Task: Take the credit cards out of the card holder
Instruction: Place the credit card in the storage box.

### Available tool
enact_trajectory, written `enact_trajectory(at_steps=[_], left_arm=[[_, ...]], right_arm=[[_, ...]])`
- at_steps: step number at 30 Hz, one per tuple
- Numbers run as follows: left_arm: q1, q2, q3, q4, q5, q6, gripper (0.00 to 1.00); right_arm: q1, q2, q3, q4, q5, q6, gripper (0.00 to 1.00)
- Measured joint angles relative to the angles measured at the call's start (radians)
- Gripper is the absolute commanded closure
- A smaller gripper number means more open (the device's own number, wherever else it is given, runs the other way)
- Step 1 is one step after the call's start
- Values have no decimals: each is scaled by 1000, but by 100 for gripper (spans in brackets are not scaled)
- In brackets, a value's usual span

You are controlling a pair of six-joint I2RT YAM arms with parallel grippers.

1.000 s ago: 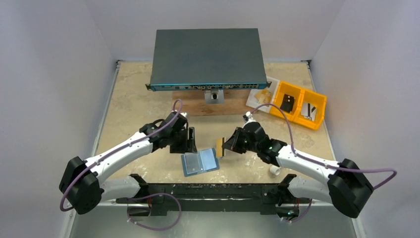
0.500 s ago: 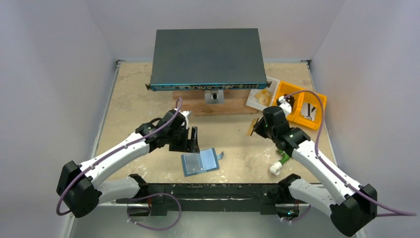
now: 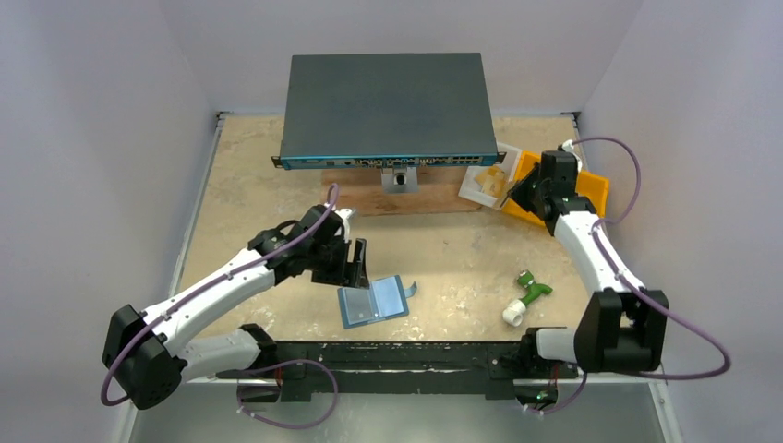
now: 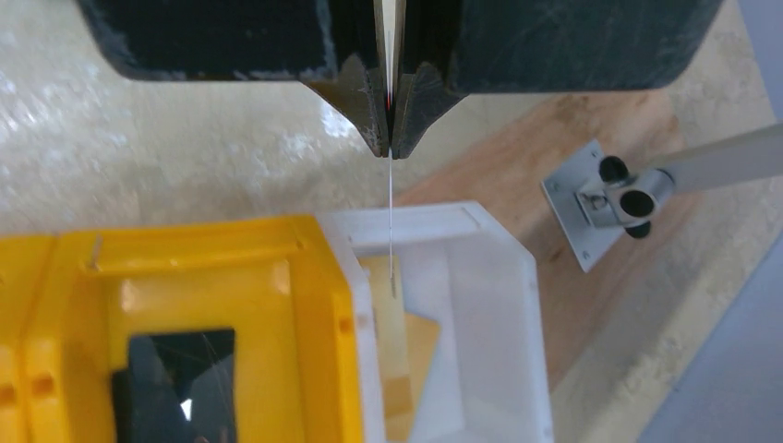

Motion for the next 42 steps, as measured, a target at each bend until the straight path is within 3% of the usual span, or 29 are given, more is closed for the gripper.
enact_trajectory(at_steps=[14, 23, 28, 35, 42], left_arm=[[0, -58, 0, -48, -2, 8, 28], [0, -102, 0, -65, -13, 7, 28], [0, -106, -4, -72, -32, 6, 28], [1, -109, -19, -84, -60, -6, 28], [6, -109, -27, -94, -103, -43, 28]], right_arm=[[-18, 383, 249, 172, -95, -4, 99], [-18, 530, 334, 196, -107, -18, 58], [-18, 536, 378, 148, -113, -46, 41], [-18, 430, 341, 111, -128, -64, 37], [18, 193, 133, 89, -114, -66, 38]])
